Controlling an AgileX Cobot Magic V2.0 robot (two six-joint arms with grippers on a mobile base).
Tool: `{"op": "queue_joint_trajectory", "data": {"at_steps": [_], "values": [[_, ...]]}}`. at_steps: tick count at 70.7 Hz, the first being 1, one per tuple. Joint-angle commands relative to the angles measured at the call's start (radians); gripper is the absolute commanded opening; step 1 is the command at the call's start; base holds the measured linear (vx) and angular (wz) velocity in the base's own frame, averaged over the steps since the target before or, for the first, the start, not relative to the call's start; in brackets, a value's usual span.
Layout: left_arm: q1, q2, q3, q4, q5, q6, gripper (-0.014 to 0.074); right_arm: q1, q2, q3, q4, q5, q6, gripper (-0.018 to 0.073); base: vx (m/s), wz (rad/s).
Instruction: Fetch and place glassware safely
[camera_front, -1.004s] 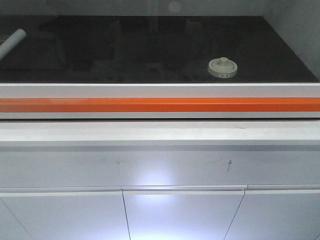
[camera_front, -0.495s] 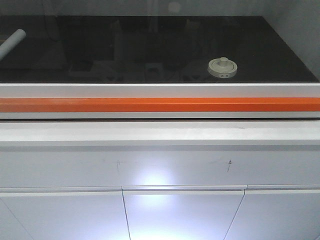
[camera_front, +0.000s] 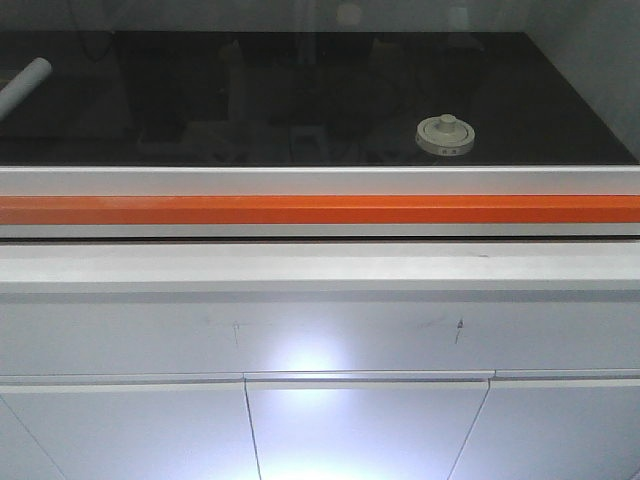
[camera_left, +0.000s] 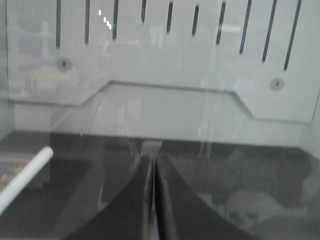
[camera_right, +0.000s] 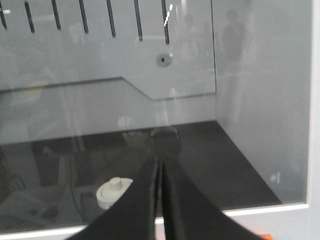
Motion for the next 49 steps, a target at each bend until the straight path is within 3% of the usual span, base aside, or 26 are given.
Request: {"op": "queue_joint_trajectory", "data": {"at_steps": [1, 5, 19, 33, 39, 49], "values": [[-0.004, 0.027, -0.033, -0.002, -0.077, -0.011, -0.0007, -0.005, 0.034, -0.034, -0.004, -0.101, 0.000, -0.0003, 0.00, 0.00], [-0.004, 0.040, -0.033, 0.000, -0.078, -0.001, -0.0007, -0.005, 0.038, -0.034, -0.004, -0.102, 0.003, -0.0003, 0.00, 0.00], [-0.004, 0.064, -0.033, -0.001, -0.050, 0.147, -0.0007, -0.005, 0.038, -0.034, -0.011, -0.105, -0.011, -0.0003, 0.00, 0.00], [-0.005, 0.064, -0.027, -0.001, -0.065, 0.178, -0.0007, -0.005, 0.038, 0.021, -0.038, -0.186, -0.021, -0.0001, 0.00, 0.00], [-0.005, 0.062, 0.011, -0.001, -0.116, 0.169, -0.0007, -0.005, 0.038, 0.086, -0.048, -0.293, -0.021, -0.0001, 0.00, 0.00], [-0.005, 0.062, 0.149, -0.001, -0.321, 0.169, -0.0007, -0.005, 0.038, 0.207, -0.091, -0.418, -0.020, -0.0001, 0.00, 0.00]]}}
